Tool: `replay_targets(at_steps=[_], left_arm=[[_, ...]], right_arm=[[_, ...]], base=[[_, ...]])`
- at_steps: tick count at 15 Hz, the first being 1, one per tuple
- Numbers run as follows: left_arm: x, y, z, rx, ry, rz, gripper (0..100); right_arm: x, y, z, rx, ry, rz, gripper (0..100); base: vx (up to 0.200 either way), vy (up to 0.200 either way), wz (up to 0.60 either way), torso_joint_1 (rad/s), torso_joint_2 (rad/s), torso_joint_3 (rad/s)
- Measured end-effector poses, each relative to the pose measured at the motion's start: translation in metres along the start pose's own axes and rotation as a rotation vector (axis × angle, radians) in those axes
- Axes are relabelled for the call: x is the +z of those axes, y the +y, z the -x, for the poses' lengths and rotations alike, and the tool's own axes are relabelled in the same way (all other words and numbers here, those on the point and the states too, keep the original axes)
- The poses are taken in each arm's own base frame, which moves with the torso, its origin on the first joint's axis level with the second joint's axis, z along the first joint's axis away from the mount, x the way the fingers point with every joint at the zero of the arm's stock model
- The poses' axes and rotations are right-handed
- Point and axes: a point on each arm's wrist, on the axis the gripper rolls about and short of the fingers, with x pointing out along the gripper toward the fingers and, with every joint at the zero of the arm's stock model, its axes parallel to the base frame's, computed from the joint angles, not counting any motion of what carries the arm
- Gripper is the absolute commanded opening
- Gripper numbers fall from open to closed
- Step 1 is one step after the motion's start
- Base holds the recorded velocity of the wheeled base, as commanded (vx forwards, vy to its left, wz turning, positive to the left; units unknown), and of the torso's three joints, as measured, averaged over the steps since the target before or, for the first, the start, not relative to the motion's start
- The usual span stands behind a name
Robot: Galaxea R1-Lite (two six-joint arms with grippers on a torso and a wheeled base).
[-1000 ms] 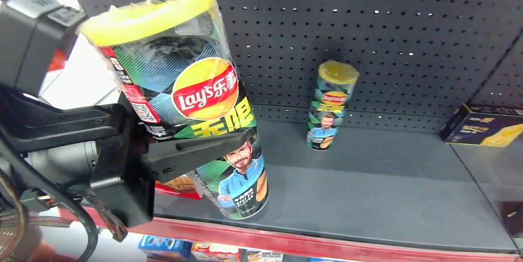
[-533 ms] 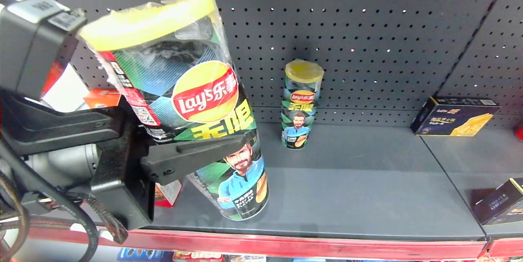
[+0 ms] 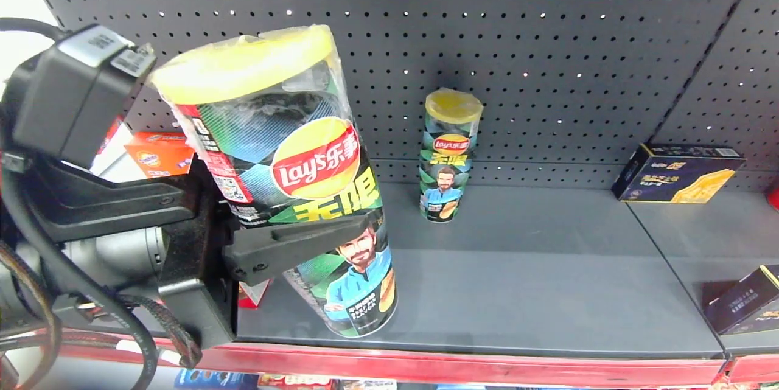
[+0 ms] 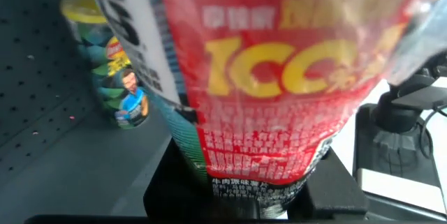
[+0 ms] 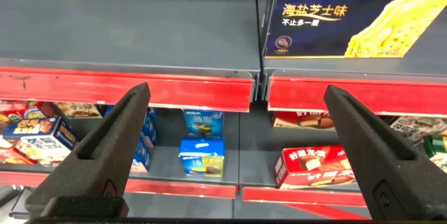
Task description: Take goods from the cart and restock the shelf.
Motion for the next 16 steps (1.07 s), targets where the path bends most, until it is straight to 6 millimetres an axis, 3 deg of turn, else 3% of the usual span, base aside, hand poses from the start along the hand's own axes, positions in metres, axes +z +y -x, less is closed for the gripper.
replay_targets(at_steps=[8, 11, 13, 16], left_arm=[[-0.009, 0.007, -0.003, 0.025, 0.029, 0.022, 0], [-0.008, 0.011, 0.000, 0.042, 0.025, 0.047, 0], [-0.009, 0.011, 0.000, 0.043, 0.027, 0.054, 0], [-0.010, 0.011, 0.001, 0.044, 0.030, 0.056, 0]], right_arm=[[0.005, 0.000, -0.001, 0.040, 0.017, 0.049, 100], [0.057, 0.001, -0.002, 0.088, -0.035, 0.041, 100], [0.093, 0.001, -0.019, 0.169, -0.004, 0.035, 100], [0.132, 0.011, -0.062, 0.328, 0.063, 0.039, 100]], base=[[0.000, 0.000, 0.00, 0.000, 0.00, 0.000], [0.000, 0.000, 0.00, 0.000, 0.00, 0.000], [0.000, 0.000, 0.00, 0.000, 0.00, 0.000], [0.000, 0.000, 0.00, 0.000, 0.00, 0.000]])
